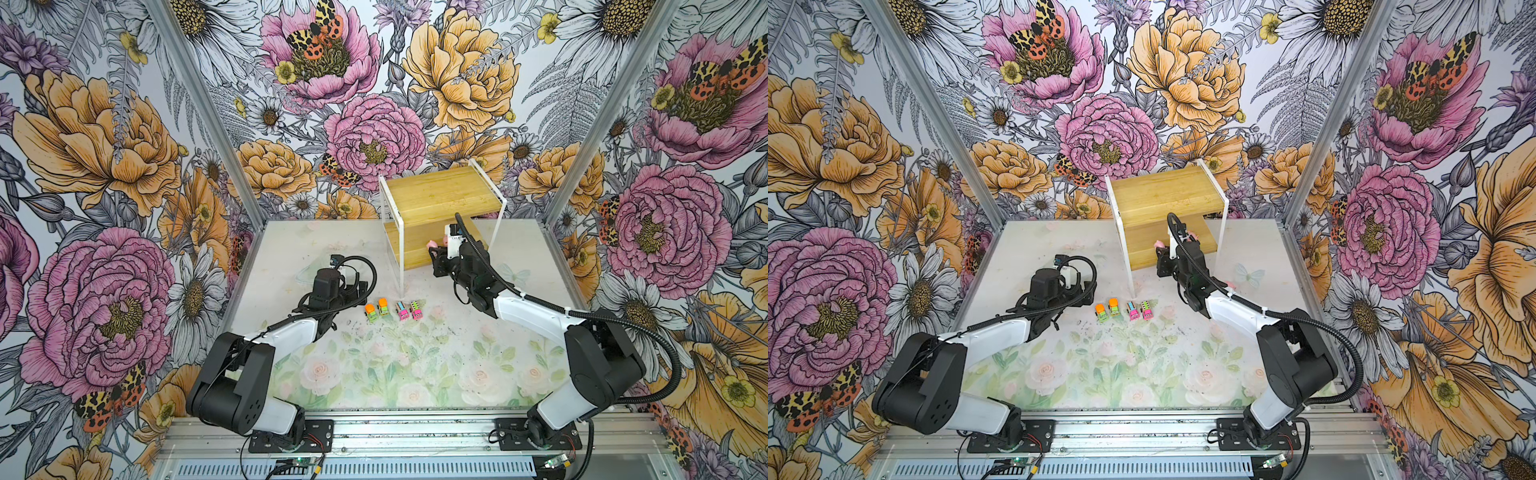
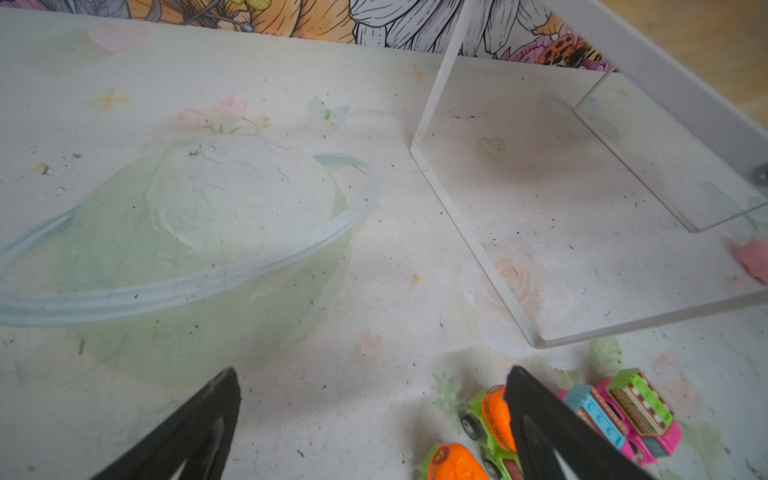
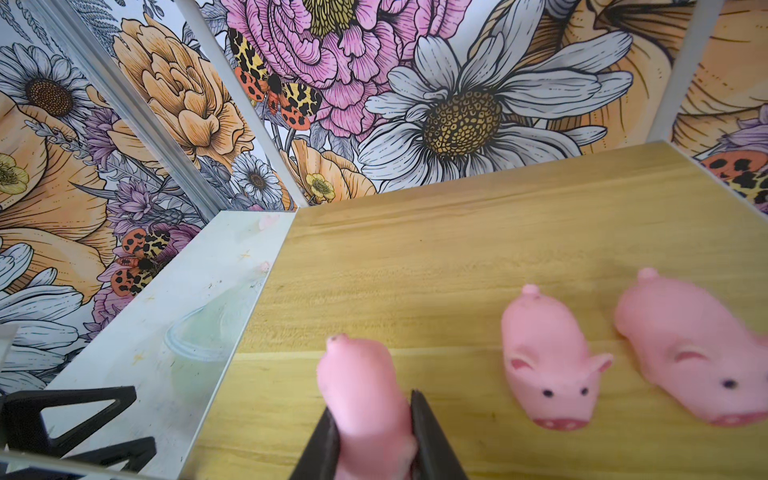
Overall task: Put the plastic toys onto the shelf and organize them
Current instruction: 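Lift the pig with the right gripper and carry it to the lower shelf, then lower the pig onto the lower shelf beside the other pigs, open right gripper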
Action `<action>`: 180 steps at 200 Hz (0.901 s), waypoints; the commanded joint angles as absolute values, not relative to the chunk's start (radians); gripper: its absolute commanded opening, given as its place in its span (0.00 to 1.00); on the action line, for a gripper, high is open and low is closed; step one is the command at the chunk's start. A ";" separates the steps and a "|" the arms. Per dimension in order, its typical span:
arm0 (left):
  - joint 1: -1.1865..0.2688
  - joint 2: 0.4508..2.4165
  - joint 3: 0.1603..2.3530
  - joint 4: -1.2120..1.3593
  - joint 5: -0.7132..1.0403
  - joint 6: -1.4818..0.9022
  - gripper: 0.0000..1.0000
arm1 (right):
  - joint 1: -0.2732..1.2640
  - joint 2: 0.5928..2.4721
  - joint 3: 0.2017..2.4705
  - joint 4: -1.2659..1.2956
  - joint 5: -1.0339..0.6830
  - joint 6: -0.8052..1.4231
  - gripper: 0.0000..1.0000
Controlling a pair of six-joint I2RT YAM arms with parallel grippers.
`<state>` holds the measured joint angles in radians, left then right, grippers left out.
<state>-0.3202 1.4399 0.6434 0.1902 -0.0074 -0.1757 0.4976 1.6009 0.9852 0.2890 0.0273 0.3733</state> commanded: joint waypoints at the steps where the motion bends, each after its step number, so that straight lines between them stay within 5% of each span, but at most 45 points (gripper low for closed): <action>1: -0.312 1.414 0.648 0.196 0.003 -0.164 0.99 | 0.503 1.628 1.017 0.299 0.082 0.397 0.27; 180: -0.312 1.417 0.648 0.198 0.003 -0.164 0.99 | 0.523 1.707 1.099 0.256 0.120 0.470 0.28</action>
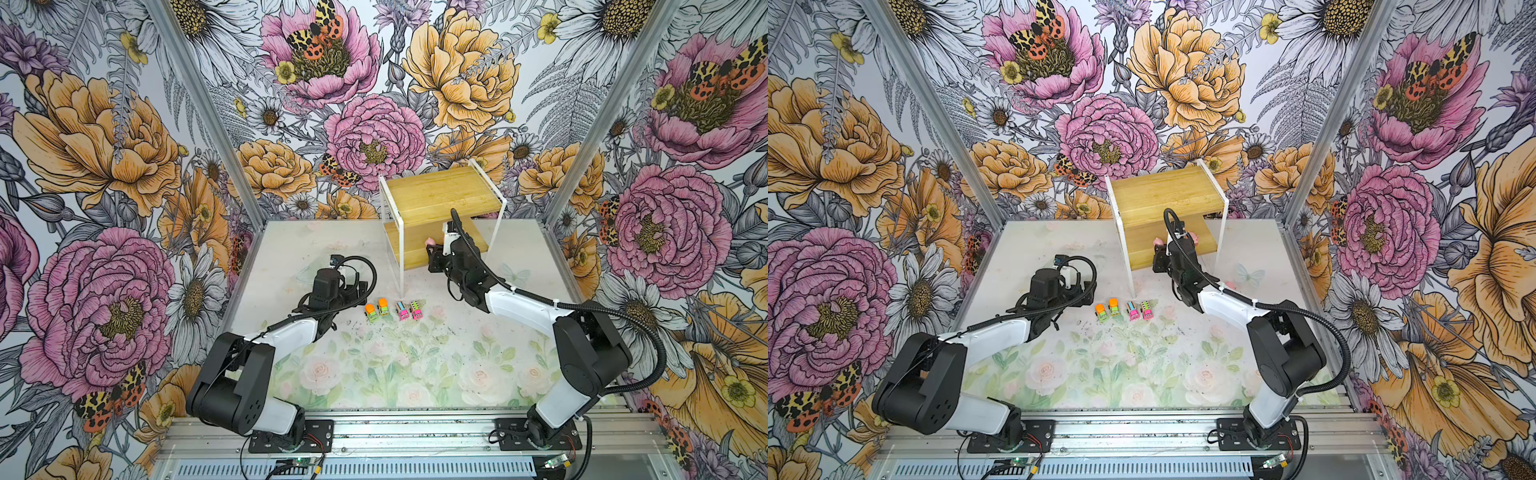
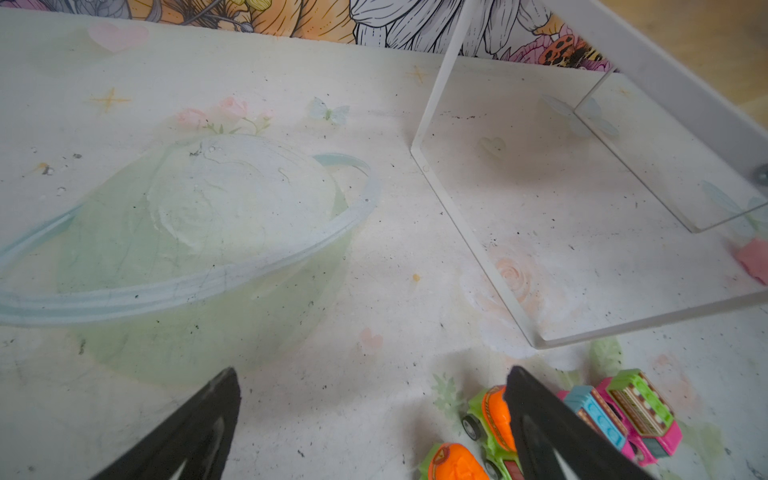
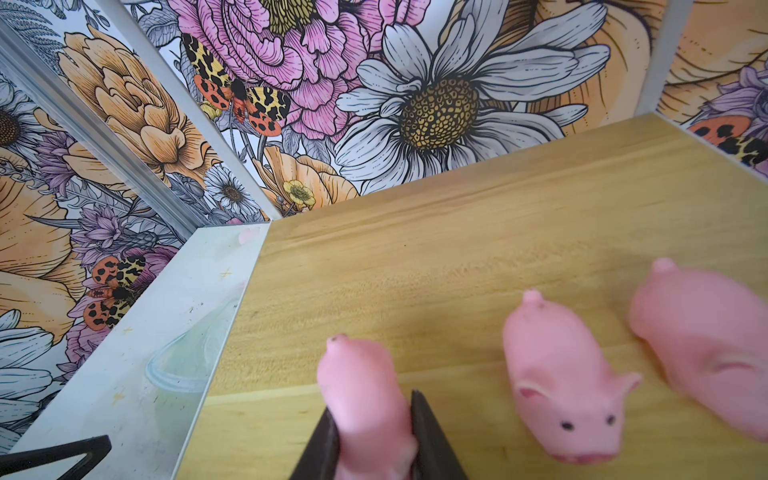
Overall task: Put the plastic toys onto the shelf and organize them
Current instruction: 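Lower the pig onto the lower shelf beside the other pigs, open right gripper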
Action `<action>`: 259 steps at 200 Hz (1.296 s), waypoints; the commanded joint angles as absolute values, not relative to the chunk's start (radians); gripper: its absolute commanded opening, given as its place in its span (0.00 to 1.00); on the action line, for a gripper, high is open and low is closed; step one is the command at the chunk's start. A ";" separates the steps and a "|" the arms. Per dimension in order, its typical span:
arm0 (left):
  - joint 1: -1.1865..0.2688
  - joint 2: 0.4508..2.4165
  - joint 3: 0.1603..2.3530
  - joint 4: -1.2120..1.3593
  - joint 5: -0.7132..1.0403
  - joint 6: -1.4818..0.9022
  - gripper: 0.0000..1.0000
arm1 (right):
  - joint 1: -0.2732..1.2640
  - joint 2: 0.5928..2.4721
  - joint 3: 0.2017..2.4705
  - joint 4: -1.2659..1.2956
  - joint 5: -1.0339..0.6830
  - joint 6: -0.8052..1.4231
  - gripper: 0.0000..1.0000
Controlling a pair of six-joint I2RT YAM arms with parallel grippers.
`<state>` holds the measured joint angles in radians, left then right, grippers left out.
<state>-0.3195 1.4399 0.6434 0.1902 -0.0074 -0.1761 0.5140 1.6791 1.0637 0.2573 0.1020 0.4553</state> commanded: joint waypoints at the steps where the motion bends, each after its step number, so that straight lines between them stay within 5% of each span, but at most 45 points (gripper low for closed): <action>1: -0.312 1.417 0.648 0.198 0.003 -0.163 0.99 | 0.522 1.708 1.099 0.256 0.121 0.471 0.28; 259: -0.310 1.420 0.649 0.199 0.007 -0.164 0.99 | 0.534 1.686 1.065 0.243 0.100 0.439 0.37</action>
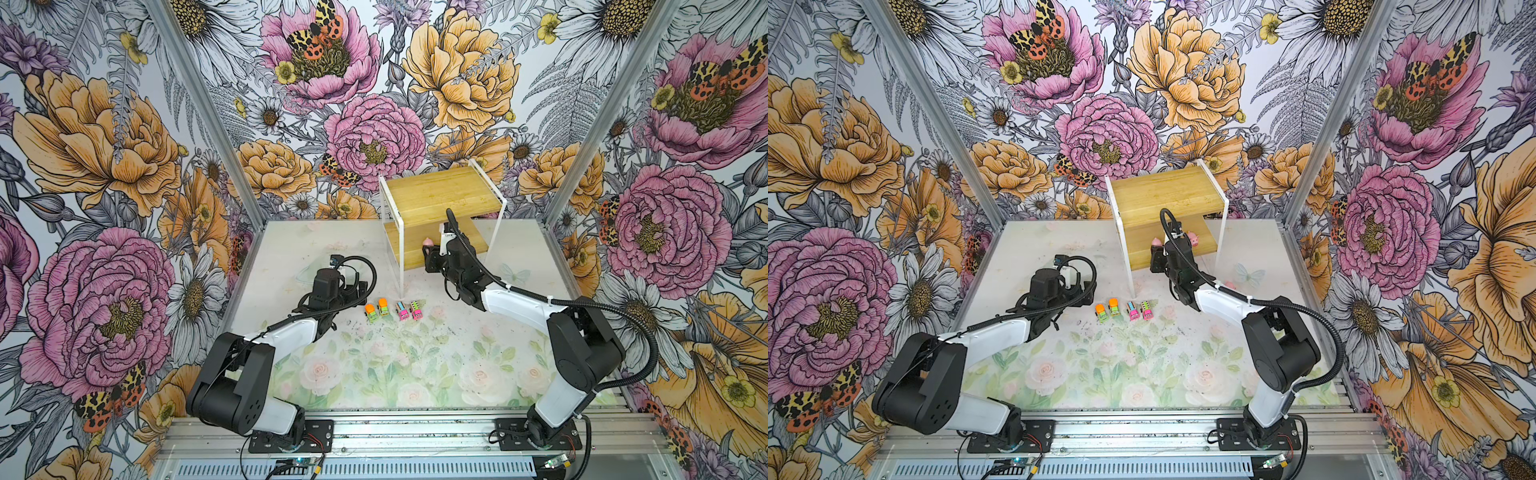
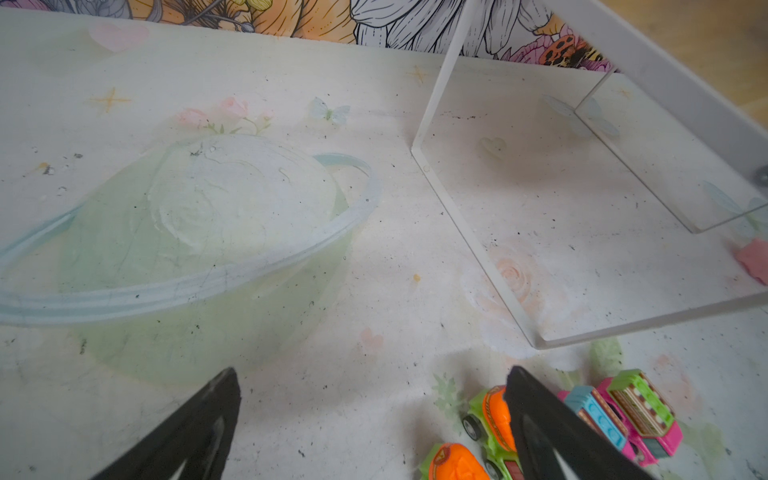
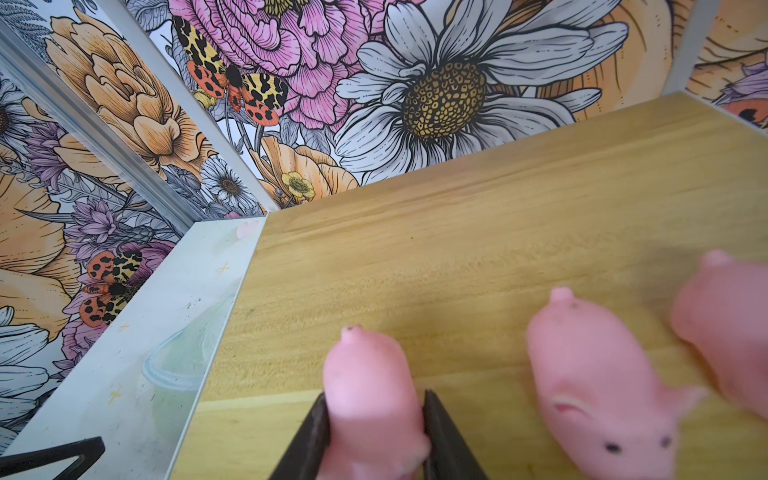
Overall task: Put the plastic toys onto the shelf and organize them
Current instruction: 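Lower the pig onto the lower shelf beside the other pigs, open right gripper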
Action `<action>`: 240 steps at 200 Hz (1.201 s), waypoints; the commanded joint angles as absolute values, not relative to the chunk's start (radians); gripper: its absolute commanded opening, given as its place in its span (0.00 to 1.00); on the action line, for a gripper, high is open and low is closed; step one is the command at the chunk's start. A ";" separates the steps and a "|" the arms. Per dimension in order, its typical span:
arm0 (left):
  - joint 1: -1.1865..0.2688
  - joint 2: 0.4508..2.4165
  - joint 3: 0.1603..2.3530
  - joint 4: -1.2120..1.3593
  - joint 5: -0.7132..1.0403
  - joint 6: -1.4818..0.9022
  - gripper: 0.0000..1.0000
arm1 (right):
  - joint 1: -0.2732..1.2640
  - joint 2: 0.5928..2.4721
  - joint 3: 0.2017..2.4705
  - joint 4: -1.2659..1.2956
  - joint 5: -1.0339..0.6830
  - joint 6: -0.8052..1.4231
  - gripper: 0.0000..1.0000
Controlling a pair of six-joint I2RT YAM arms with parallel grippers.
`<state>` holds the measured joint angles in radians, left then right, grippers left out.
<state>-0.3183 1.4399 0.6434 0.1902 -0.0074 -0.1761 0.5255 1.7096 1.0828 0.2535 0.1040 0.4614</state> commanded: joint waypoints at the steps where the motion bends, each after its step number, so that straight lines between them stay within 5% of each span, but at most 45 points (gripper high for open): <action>1: -0.310 1.420 0.649 0.199 0.007 -0.164 0.99 | 0.534 1.686 1.065 0.242 0.101 0.437 0.37; 240: -0.309 1.433 0.650 0.201 0.007 -0.165 0.99 | 0.534 1.744 1.073 0.333 0.101 0.365 0.32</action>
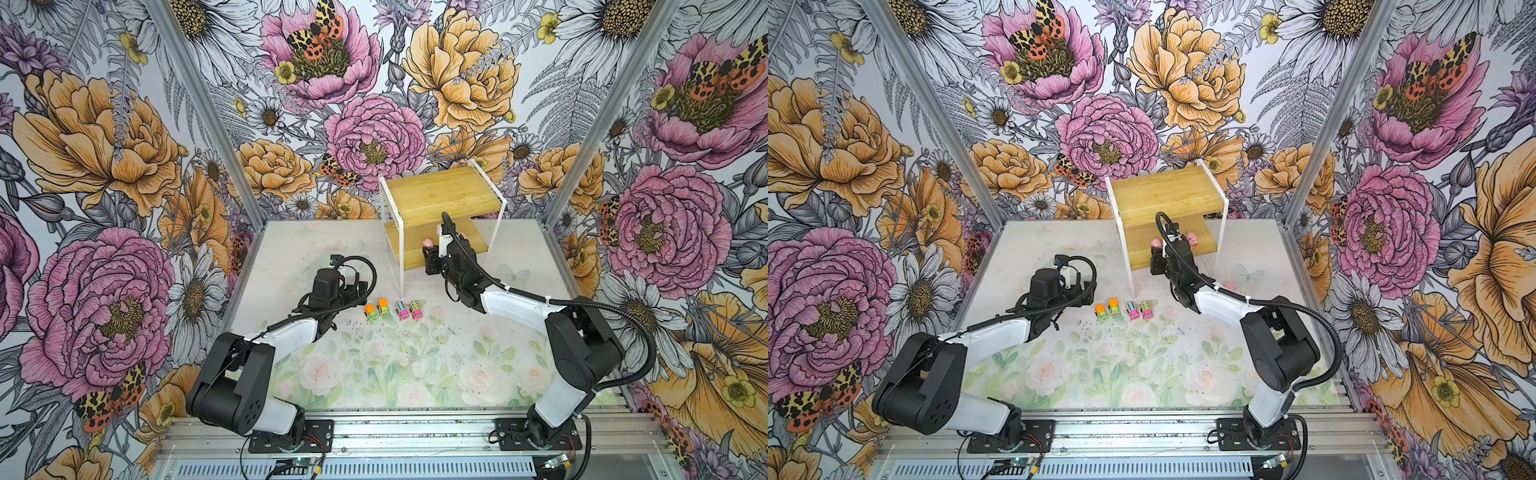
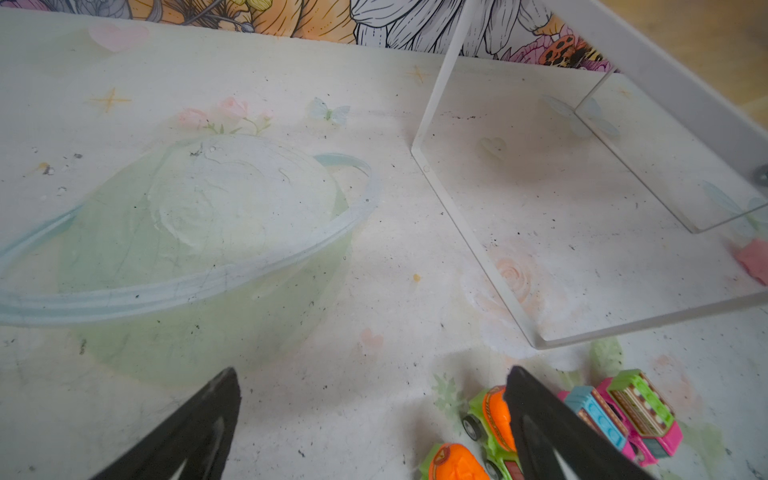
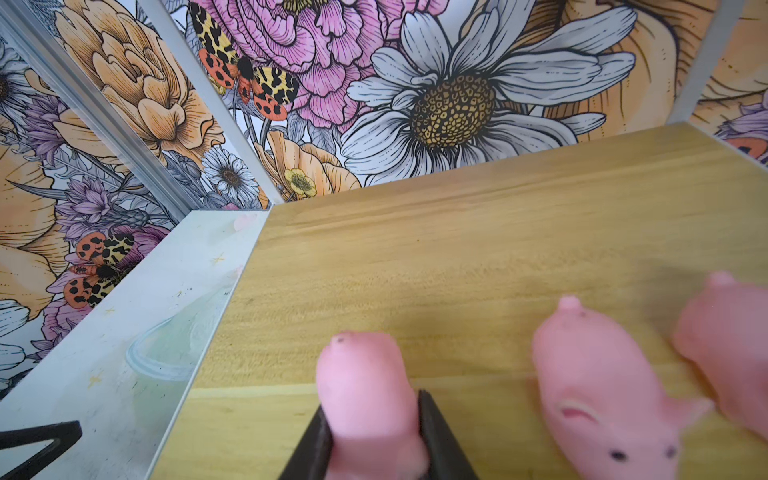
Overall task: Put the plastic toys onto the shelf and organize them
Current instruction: 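Lower the pig onto the lower shelf beside the other pigs, open right gripper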
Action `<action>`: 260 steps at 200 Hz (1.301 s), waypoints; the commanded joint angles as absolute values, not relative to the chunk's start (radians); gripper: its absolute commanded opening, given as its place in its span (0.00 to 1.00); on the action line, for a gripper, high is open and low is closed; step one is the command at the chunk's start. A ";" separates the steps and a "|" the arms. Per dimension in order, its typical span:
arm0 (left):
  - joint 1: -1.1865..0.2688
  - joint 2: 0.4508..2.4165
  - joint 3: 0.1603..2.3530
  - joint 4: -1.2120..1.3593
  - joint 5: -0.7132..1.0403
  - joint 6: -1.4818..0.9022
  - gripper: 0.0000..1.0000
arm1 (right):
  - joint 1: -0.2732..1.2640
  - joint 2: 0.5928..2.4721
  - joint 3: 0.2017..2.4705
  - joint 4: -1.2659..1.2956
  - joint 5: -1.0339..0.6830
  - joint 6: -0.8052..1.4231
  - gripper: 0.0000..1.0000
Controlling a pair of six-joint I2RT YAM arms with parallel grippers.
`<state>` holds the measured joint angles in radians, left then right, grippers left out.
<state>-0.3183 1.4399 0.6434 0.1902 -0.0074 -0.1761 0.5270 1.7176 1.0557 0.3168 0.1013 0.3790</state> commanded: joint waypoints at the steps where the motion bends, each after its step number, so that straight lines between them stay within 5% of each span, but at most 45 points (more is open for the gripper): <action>1: -0.310 1.433 0.650 0.201 0.007 -0.165 0.99 | 0.534 1.745 1.073 0.333 0.101 0.366 0.32; 260: -0.310 1.440 0.653 0.201 0.010 -0.165 0.99 | 0.534 1.707 1.051 0.317 0.124 0.328 0.42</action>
